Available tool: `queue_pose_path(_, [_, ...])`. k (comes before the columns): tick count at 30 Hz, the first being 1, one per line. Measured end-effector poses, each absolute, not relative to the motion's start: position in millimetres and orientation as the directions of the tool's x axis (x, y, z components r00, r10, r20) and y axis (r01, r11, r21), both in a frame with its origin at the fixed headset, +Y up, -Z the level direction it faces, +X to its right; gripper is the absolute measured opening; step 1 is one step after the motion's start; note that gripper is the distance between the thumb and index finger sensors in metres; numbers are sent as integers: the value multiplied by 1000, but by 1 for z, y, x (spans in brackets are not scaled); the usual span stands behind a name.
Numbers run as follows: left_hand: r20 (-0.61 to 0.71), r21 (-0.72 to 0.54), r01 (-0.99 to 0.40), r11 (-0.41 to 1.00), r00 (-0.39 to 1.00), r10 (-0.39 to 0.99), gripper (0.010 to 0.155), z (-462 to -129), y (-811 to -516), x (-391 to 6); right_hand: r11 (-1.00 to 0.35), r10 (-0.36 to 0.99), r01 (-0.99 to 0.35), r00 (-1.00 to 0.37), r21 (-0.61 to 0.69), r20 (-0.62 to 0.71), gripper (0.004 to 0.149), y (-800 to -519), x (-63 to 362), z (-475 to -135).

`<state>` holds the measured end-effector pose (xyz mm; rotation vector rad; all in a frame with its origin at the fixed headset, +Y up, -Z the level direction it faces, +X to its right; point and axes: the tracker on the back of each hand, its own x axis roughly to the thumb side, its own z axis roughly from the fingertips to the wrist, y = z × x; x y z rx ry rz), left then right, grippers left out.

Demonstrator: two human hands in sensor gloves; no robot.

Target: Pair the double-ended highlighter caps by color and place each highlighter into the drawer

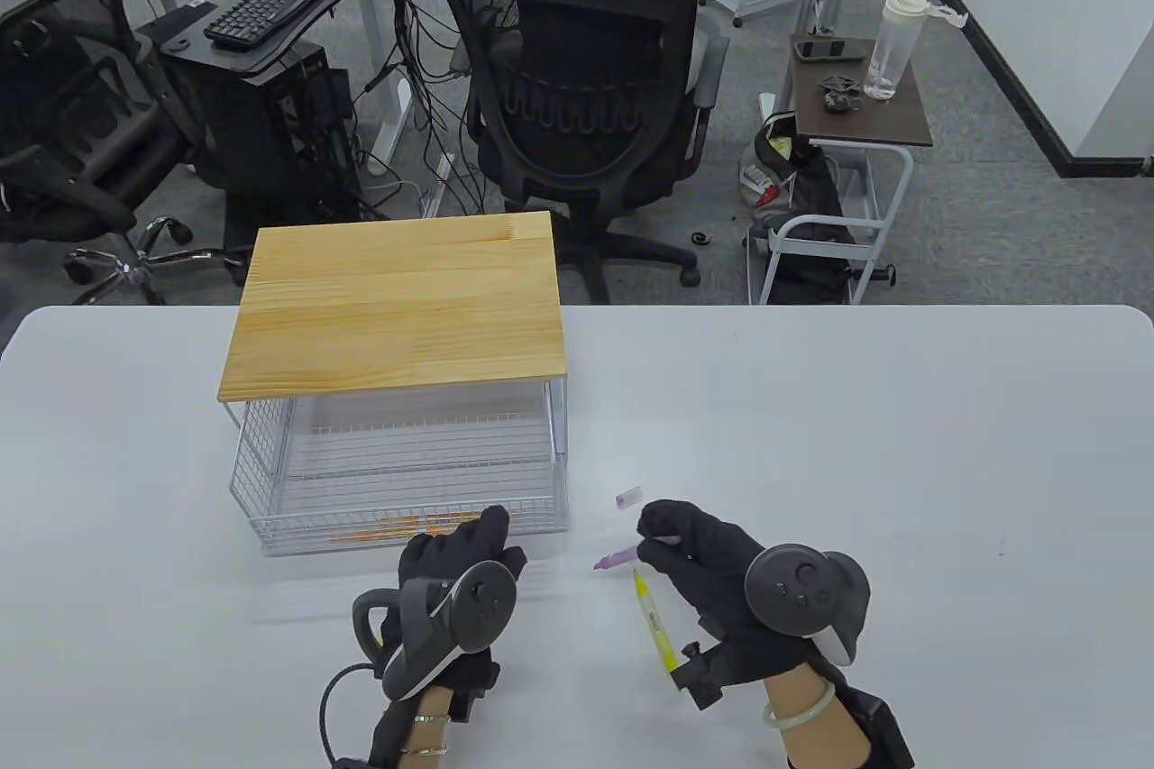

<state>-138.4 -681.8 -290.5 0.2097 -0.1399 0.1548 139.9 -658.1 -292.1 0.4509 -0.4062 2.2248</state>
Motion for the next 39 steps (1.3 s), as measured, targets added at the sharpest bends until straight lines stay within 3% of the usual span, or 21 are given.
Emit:
queue_pose_path(5, [203,116,-166,979,969,140,56,-312,-681,-94,-595,664,-768,-636,-238,394,37,-639,181,-286])
queue_pose_path(10, [236,-24,-75,997,969,78,62,-349,-683,-29,-412,772,-855,-511,-315,378,37,-633,227,-285])
queue_pose_path(17, [178,-130,252,959,957,-227,64,-412,-712,30,-255,841,-880,-406,-400,357,36,-631,277,-278])
queue_pose_path(25, [165,-249,427,869,903,-397,67,-449,-745,42,-149,866,-906,-313,-397,390,36,-630,293,-275])
queue_pose_path(31, [174,-281,419,863,907,-383,68,-456,-759,41,-131,848,-908,-310,-397,430,36,-625,285,-270])
queue_pose_path(35, [172,-191,530,826,847,-503,68,-458,-764,49,-136,842,-913,-311,-386,440,36,-624,278,-271])
queue_pose_path(39, [165,-192,523,830,851,-498,65,-457,-762,47,-143,843,-921,-305,-363,443,36,-625,271,-274])
